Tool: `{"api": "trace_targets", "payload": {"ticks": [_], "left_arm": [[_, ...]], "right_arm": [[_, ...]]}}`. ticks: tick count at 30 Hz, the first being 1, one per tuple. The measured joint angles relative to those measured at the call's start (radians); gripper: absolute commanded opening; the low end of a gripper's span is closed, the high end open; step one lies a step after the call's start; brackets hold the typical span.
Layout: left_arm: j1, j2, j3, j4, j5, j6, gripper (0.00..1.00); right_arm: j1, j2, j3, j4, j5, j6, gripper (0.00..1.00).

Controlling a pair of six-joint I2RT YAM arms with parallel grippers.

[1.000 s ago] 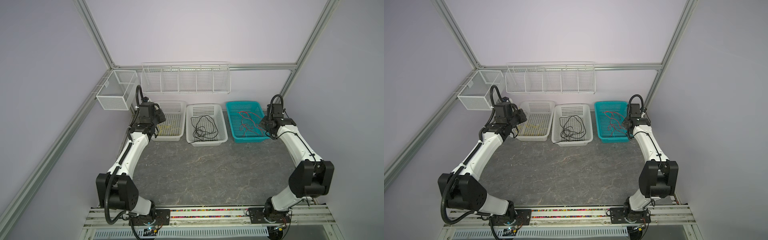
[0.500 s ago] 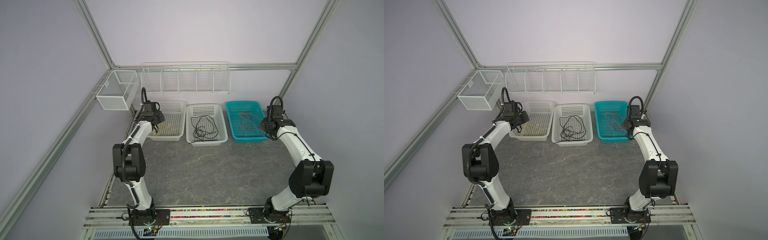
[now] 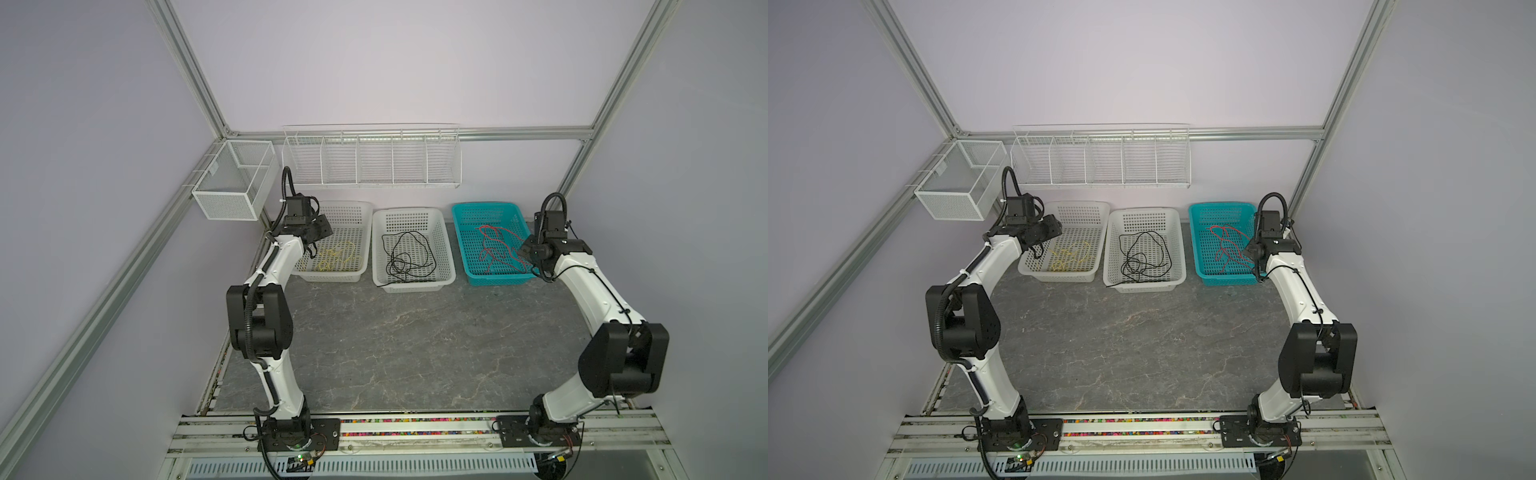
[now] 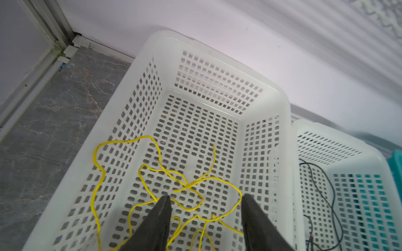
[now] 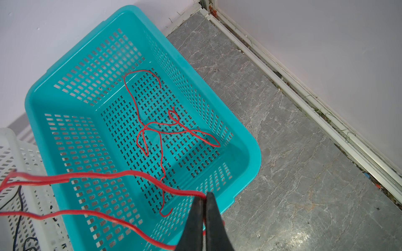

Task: Untangle the cables
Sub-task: 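Carry yellow wire to white basket with left gripper while right carries red to teal, then open both grippers to drop the wires into their baskets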

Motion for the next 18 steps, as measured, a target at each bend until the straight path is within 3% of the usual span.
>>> {"api": "trace_targets", "payload": {"ticks": [4,6,12,18], "left_arm": [[-0.008,-0.128,-0.069,0.019,-0.004,-0.042,0.82],[-0.028,-0.232,-0.128,0.043,-0.027,-0.058,1.00],[-0.142,-0.480,-0.290,0.140,-0.128,-0.066,0.99],[-0.153,-0.631,-0.497,0.178,-0.189,-0.085,0.99]], "right_arm": [[0.000,0.031,0.019,-0.003,0.015,0.000,0.06],[0.000,0.063,0.040,-0.005,0.021,0.000,0.06],[-0.002,0.183,0.126,-0.017,0.028,0.000,0.06],[-0.006,0.246,0.181,-0.038,0.021,-0.013,0.06]]}}
